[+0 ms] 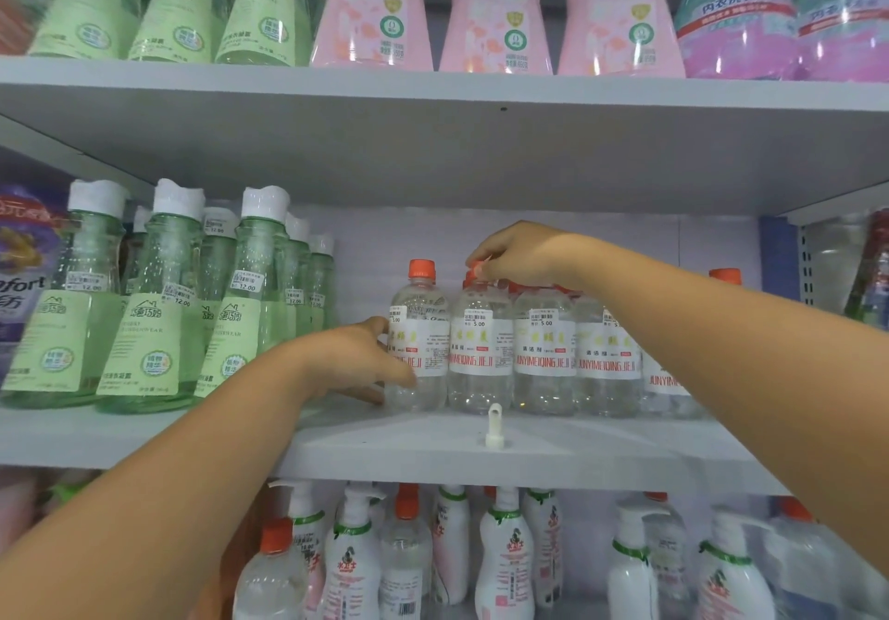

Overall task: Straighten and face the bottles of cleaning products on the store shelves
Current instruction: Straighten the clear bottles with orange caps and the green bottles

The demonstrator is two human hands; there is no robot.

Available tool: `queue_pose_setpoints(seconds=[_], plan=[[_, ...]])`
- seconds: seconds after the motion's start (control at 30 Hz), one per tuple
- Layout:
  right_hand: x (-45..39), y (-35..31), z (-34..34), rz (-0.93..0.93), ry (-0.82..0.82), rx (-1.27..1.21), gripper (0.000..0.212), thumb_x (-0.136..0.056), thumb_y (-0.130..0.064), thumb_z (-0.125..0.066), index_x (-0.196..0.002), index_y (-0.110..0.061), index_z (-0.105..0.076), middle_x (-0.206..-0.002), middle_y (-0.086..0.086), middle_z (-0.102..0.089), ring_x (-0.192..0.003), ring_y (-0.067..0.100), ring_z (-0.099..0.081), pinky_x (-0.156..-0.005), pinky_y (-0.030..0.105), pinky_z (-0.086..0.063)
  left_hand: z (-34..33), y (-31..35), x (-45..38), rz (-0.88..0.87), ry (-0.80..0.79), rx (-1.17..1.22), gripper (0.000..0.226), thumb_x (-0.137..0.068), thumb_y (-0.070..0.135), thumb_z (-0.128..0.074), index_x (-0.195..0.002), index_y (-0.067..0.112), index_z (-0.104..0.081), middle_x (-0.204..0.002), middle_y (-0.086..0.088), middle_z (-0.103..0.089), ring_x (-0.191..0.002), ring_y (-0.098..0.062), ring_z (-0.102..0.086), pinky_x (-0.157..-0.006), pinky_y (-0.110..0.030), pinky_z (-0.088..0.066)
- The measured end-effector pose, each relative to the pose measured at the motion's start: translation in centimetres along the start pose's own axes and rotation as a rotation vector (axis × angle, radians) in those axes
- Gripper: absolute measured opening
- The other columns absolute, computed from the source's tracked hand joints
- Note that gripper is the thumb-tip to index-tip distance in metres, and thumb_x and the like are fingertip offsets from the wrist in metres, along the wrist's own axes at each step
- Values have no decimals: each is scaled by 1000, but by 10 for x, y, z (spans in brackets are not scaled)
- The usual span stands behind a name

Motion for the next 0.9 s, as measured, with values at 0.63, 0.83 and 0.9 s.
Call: queue_pose_setpoints(seconds=[0.63,0.83,0.9], plan=[[-8,6,-11,-25,95,89,31,-95,-53,-63,-102,-26,-73,-95,-4,-72,-95,18,-67,-72,31,-49,0,6,3,-54,63,-75,59,-75,23,-93,-123,22,-59,-112,2,-73,-96,-14,-75,-84,-31,-63],[-5,6,-13,-53,117,87,35,-94,-55,-62,-109,-25,-71,-105,-4,-71,-95,18,-64,-76,33,-49,0,3,0,-48,54,-46,58,-74,29,-93,-121,27,-61,-114,4,-73,-100,-13,-73,-83,-33,-64],[-4,6,-14,-56,129,81,35,-94,-54,-62,-109,-24,-71,-107,-3,-71,-95,17,-65,-77,33,-51,0,2,-2,-55,63,-29,56,-74,32,-93,-121,27,-62,-114,6,-73,-99,-12,-74,-81,-34,-65]])
Point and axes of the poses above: each hand's wrist, its own x-axis away from the middle knuckle, its own z-axis out of the back of the hand, y = z × x, the point moved 5 cm from there along -x, towards the middle knuckle
